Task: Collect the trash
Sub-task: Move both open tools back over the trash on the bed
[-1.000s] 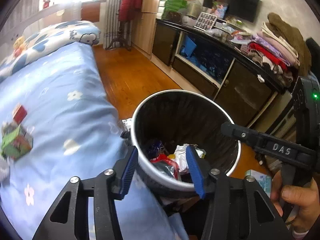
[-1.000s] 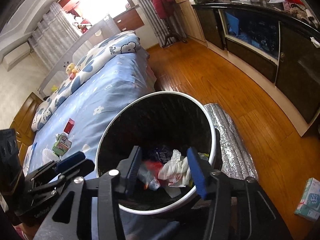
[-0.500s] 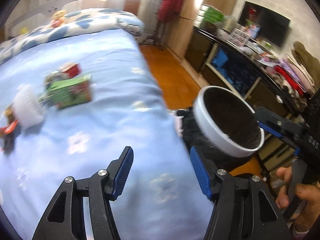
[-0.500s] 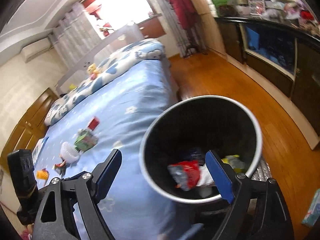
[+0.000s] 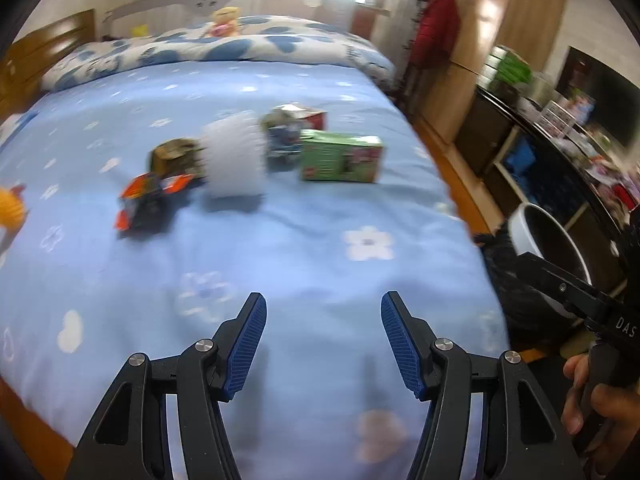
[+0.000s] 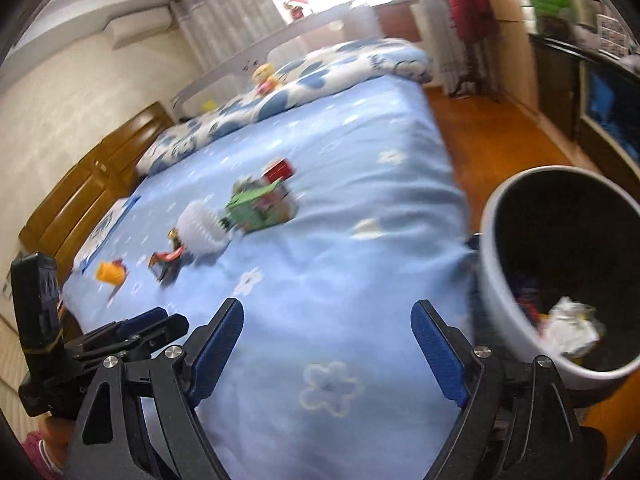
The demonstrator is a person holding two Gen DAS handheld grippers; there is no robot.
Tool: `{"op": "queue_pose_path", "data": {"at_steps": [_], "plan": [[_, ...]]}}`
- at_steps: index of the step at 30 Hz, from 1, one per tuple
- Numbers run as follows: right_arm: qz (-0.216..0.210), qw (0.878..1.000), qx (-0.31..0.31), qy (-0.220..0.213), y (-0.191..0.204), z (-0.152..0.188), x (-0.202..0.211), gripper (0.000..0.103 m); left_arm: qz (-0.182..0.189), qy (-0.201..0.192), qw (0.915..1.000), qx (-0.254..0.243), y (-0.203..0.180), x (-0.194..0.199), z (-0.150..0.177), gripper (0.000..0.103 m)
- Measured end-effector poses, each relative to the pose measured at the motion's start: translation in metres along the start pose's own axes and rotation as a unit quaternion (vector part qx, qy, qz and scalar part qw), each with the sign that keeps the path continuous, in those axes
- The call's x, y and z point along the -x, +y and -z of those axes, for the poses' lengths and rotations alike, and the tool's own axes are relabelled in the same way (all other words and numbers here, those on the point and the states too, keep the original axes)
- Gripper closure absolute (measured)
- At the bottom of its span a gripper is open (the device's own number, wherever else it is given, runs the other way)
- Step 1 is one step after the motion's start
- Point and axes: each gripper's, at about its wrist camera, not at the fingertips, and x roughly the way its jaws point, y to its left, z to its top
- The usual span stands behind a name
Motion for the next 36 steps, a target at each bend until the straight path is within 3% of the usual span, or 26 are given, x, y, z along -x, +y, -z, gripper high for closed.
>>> {"op": "queue_pose_path", "data": {"at_steps": [11, 15, 22, 36], "plan": [[-0.035, 0.997, 0.071, 0.012, 0.044, -0.016, -0.044, 0.016, -0.052, -0.002, 0.9974, 0.050, 0.052, 0.012, -0.004, 0.043], [-0.037, 0.995, 0.095, 0.016, 0.051, -0.033, -0.064, 0.016, -0.072, 0.000, 0.9954, 0.063, 0.070, 0.005, -0.015, 0.037], [-0.042, 0.991, 0.118, 0.039, 0.052, -0.055, -0.100, 0.016, -0.102, 0.006, 0.9915, 0.080, 0.100, -0.009, -0.039, 0.037], [-0.074, 0.979, 0.169, 0.084, 0.055, -0.094, -0.168, 0.016, -0.113, 0.031, 0.9922, 0.041, 0.125, -0.078, -0.080, 0.037]]}}
